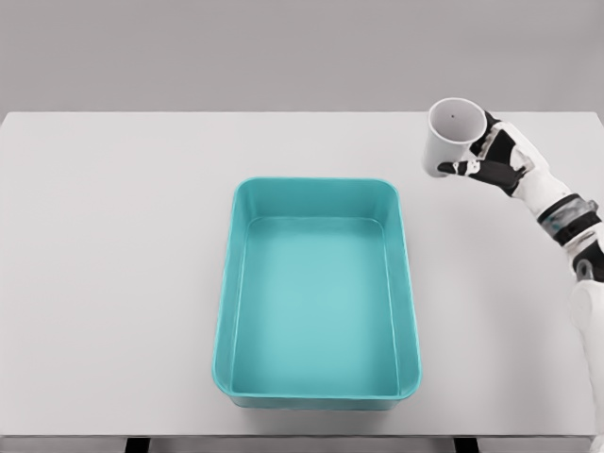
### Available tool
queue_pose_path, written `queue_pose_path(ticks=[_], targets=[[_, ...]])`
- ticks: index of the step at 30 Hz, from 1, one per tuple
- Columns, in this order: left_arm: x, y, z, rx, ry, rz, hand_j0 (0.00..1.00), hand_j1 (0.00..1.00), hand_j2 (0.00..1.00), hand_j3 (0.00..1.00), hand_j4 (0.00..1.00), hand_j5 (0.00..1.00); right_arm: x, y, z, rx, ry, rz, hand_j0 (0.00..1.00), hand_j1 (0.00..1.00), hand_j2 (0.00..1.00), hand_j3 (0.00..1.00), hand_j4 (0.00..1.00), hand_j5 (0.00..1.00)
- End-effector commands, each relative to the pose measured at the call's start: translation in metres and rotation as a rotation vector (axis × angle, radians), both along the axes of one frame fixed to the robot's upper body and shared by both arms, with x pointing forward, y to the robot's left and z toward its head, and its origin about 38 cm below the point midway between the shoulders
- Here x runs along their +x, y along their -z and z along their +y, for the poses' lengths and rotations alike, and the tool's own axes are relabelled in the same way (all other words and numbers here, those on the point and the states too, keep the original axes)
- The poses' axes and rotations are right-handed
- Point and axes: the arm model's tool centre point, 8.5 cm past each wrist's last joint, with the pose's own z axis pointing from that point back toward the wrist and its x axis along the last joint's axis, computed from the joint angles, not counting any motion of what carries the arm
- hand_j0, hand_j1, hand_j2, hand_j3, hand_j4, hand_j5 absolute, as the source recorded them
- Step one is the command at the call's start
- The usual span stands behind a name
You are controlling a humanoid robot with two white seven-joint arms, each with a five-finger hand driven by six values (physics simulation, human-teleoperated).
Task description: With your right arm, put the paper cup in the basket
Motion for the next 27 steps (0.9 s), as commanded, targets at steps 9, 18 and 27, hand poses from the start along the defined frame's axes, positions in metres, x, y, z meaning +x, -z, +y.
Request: queue_pose_path(ticks=[9, 18, 27], targets=[[0.001, 0.000, 0.000, 0.000, -0.001, -0.001, 1.00, 1.00, 1.00, 1.00, 1.00, 1.00, -0.014, -0.022, 0.005, 0.004, -0.037, -0.035, 0.58, 0.58, 0.58, 0.58, 0.58, 0.58], [0.000, 0.000, 0.000, 0.000, -0.001, -0.001, 1.00, 1.00, 1.00, 1.00, 1.00, 1.00, -0.040, -0.043, 0.010, -0.003, -0.064, -0.079, 0.58, 0.58, 0.58, 0.58, 0.58, 0.58], [0.000, 0.000, 0.000, 0.000, -0.001, -0.001, 1.00, 1.00, 1.00, 1.00, 1.00, 1.00, -0.060, -0.064, 0.031, -0.021, -0.123, -0.127, 0.58, 0.58, 0.58, 0.58, 0.58, 0.58]])
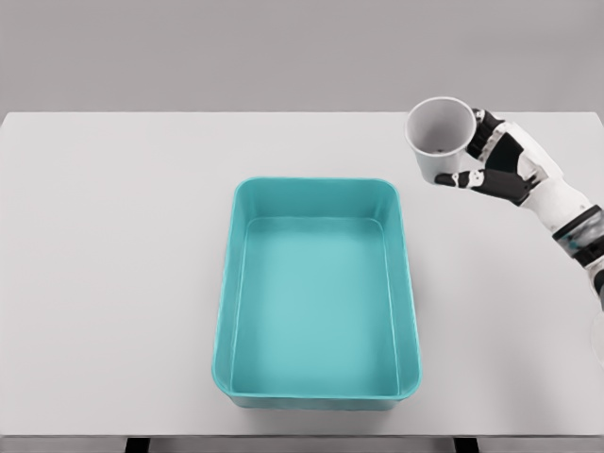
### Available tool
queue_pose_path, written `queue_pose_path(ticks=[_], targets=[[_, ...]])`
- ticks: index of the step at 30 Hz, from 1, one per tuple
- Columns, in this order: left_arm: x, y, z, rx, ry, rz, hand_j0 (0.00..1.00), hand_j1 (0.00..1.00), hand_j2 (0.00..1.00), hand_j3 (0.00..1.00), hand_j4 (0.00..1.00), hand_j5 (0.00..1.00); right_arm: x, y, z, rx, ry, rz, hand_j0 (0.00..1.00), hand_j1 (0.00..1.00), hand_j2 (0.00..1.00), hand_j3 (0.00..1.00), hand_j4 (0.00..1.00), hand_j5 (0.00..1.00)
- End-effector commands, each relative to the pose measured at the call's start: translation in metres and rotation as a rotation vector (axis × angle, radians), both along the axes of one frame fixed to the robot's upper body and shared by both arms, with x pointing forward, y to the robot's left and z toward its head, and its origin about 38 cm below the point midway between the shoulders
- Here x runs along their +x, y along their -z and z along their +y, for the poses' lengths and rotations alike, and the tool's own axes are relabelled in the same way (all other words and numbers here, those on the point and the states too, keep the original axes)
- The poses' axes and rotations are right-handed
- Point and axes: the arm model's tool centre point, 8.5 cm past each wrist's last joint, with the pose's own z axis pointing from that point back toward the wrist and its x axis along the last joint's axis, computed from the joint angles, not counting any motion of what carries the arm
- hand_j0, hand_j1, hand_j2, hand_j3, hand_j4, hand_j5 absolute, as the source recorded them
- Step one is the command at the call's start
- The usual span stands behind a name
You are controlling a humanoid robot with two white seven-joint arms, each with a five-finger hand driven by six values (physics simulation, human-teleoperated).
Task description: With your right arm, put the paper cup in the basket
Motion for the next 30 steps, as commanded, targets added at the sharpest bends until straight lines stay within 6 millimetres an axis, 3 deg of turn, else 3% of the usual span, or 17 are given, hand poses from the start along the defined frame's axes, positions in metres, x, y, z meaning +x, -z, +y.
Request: queue_pose_path(ticks=[1, 9, 30], targets=[[0.001, 0.000, 0.000, 0.000, 0.000, -0.002, 1.00, 1.00, 1.00, 1.00, 1.00, 1.00, -0.005, -0.015, 0.008, 0.000, -0.024, -0.038, 0.58, 0.58, 0.58, 0.58, 0.58, 0.58], [0.001, 0.000, 0.000, 0.000, 0.000, -0.002, 1.00, 1.00, 1.00, 1.00, 1.00, 1.00, -0.016, -0.024, 0.022, -0.009, -0.061, -0.074, 0.58, 0.58, 0.58, 0.58, 0.58, 0.58], [0.000, 0.000, 0.000, 0.000, -0.001, 0.001, 1.00, 1.00, 1.00, 1.00, 1.00, 1.00, -0.015, -0.021, 0.047, -0.031, -0.132, -0.075, 0.58, 0.58, 0.58, 0.58, 0.58, 0.58]])
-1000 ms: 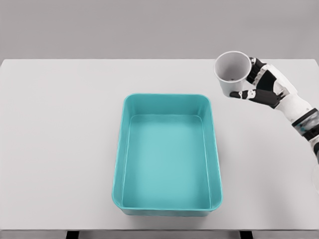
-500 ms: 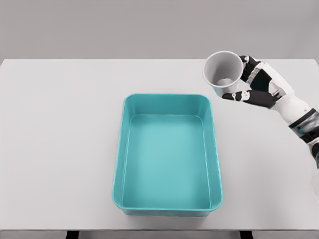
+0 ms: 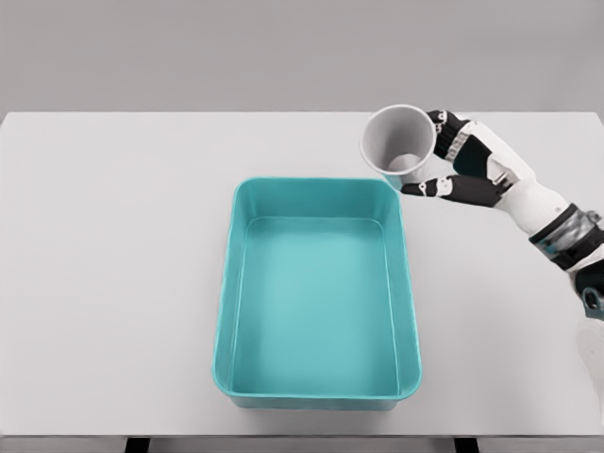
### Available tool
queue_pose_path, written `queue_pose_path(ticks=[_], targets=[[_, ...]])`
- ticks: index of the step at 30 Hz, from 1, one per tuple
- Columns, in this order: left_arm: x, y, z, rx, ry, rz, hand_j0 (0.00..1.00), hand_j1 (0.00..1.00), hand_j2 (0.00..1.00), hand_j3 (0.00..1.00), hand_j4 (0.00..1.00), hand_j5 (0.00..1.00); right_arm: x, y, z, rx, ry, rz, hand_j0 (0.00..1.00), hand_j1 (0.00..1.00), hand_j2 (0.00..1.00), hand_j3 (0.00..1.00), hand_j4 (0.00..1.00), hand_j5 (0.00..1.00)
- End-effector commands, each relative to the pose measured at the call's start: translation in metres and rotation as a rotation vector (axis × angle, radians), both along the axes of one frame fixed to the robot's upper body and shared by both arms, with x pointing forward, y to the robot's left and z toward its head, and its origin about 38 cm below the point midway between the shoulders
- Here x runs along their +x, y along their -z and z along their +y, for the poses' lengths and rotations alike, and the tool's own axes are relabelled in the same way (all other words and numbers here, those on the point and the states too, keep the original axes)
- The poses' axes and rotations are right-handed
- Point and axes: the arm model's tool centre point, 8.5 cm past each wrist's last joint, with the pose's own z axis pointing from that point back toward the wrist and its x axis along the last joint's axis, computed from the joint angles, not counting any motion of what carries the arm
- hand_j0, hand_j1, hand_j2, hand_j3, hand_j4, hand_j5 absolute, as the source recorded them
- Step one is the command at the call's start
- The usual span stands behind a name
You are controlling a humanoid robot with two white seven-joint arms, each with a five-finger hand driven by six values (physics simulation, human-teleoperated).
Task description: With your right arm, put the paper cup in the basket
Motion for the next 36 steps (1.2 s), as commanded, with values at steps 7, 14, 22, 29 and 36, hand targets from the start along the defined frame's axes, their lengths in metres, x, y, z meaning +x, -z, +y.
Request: queue_pose_path(ticks=[7, 14, 22, 29, 36], targets=[[0.001, 0.000, 0.000, 0.000, 0.000, -0.002, 1.00, 1.00, 1.00, 1.00, 1.00, 1.00, 0.004, -0.005, 0.016, -0.046, -0.060, -0.008, 0.58, 0.58, 0.58, 0.58, 0.58, 0.58], [0.001, 0.000, 0.000, 0.000, 0.000, -0.002, 1.00, 1.00, 1.00, 1.00, 1.00, 1.00, 0.007, -0.009, 0.024, -0.120, -0.110, -0.009, 0.58, 0.58, 0.58, 0.58, 0.58, 0.58], [0.001, 0.000, 0.000, 0.000, 0.000, -0.001, 1.00, 1.00, 1.00, 1.00, 1.00, 1.00, 0.009, -0.013, 0.027, -0.169, -0.136, -0.013, 0.58, 0.58, 0.58, 0.58, 0.58, 0.58], [0.000, 0.000, 0.000, 0.000, 0.000, -0.001, 1.00, 1.00, 1.00, 1.00, 1.00, 1.00, 0.010, -0.014, 0.035, -0.213, -0.174, -0.012, 0.58, 0.58, 0.58, 0.58, 0.58, 0.58], [0.001, 0.000, 0.000, 0.000, 0.000, -0.002, 1.00, 1.00, 1.00, 1.00, 1.00, 1.00, 0.011, -0.014, 0.047, -0.257, -0.210, -0.009, 0.58, 0.58, 0.58, 0.58, 0.58, 0.58]])
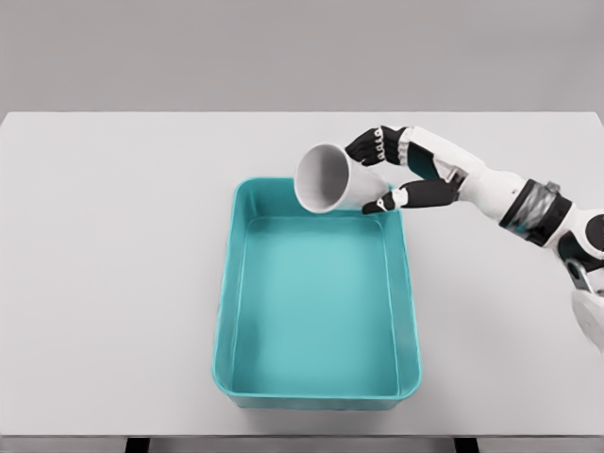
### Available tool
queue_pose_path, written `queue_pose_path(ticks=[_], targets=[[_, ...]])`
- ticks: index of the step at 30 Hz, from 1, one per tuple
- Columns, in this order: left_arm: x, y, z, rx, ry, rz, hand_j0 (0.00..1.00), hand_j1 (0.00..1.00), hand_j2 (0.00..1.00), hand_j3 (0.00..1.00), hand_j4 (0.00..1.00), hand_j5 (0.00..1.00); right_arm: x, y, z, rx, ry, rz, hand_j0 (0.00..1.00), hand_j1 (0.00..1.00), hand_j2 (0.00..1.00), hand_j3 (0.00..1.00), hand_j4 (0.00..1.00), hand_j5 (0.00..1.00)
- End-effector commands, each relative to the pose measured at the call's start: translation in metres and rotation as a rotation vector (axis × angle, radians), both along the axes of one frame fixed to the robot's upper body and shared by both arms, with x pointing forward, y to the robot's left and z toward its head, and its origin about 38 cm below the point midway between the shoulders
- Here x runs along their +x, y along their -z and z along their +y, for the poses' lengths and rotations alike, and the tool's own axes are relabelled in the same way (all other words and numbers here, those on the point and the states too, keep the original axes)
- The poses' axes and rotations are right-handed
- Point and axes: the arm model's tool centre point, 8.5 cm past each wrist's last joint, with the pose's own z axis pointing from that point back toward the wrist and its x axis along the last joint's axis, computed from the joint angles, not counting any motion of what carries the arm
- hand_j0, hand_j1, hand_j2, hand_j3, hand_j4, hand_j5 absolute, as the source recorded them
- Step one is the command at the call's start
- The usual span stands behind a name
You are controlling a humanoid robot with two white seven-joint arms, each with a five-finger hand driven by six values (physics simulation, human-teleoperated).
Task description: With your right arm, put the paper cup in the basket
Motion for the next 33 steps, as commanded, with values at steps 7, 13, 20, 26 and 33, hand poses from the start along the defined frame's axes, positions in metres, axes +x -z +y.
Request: queue_pose_path(ticks=[7, 13, 20, 26, 33], targets=[[0.001, 0.000, 0.000, 0.000, 0.000, -0.002, 1.00, 1.00, 1.00, 1.00, 1.00, 1.00, -0.004, 0.010, 0.001, -0.057, -0.026, 0.032, 0.58, 0.58, 0.58, 0.58, 0.58, 0.58], [0.000, 0.000, 0.000, 0.000, -0.001, 0.001, 1.00, 1.00, 1.00, 1.00, 1.00, 1.00, -0.004, 0.009, 0.002, -0.063, -0.032, 0.028, 0.87, 0.87, 0.87, 0.87, 0.87, 0.87], [0.000, 0.000, 0.000, 0.000, -0.001, 0.001, 1.00, 1.00, 1.00, 1.00, 1.00, 1.00, -0.004, 0.010, 0.003, -0.061, -0.033, 0.028, 0.93, 0.93, 0.93, 0.93, 0.93, 0.93], [0.001, 0.000, 0.000, 0.000, 0.000, -0.001, 1.00, 1.00, 1.00, 1.00, 1.00, 1.00, -0.002, 0.003, -0.007, -0.070, -0.019, 0.022, 0.99, 0.99, 0.99, 0.99, 0.99, 0.99], [0.001, 0.000, 0.000, 0.000, 0.000, -0.002, 1.00, 1.00, 1.00, 1.00, 1.00, 1.00, -0.008, -0.026, -0.068, -0.006, 0.051, 0.038, 0.99, 0.99, 0.99, 0.99, 0.99, 0.99]])
